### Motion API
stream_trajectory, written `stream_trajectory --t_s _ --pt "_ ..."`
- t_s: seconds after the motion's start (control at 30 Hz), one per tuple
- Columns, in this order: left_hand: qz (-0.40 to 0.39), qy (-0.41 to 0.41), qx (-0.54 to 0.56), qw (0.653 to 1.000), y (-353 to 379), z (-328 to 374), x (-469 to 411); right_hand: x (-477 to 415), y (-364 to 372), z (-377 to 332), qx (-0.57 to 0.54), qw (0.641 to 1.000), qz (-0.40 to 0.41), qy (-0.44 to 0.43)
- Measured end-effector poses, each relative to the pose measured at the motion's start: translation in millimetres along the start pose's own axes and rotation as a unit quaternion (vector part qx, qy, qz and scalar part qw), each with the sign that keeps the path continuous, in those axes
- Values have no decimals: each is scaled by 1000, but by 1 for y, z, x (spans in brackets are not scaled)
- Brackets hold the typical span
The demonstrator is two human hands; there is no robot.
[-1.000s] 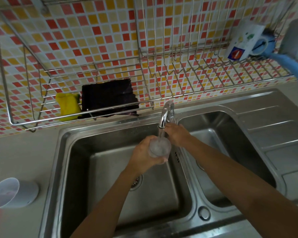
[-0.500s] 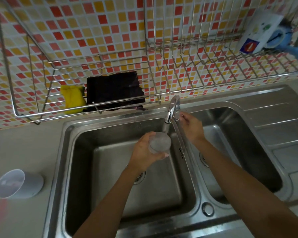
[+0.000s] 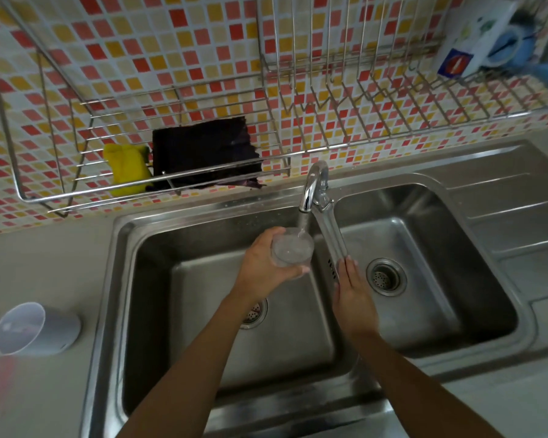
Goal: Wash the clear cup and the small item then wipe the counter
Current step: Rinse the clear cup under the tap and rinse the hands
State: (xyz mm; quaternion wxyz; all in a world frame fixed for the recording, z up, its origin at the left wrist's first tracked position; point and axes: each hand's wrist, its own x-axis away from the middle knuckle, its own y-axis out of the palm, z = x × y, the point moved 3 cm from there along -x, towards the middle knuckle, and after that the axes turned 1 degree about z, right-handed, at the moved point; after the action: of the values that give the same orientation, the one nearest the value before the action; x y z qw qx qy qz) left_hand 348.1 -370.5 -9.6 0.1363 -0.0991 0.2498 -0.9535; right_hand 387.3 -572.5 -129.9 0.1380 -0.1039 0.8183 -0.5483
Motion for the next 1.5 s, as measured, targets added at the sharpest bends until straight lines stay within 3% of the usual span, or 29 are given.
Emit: stream_trajectory --t_s 0.6,0.77,0.93,1.1,1.37,1.5 --pt "34 38 -12 999 3 -16 1 2 2 0 12 1000 12 -14" --pt "-9 33 -129 991 -4 -52 10 3 0 -2 9 1000 13 -4" --pt "-52 13 -289 956 -8 -88 18 3 1 -3 11 999 32 -9" --pt "-38 -2 -446 894 -13 -105 23 4 -2 -6 -3 999 43 -3" --pt "-39 5 -515 857 -22 -123 24 5 3 -4 -4 999 49 1" --pt "-41 26 -572 819 -20 -123 22 6 2 -5 8 999 41 6"
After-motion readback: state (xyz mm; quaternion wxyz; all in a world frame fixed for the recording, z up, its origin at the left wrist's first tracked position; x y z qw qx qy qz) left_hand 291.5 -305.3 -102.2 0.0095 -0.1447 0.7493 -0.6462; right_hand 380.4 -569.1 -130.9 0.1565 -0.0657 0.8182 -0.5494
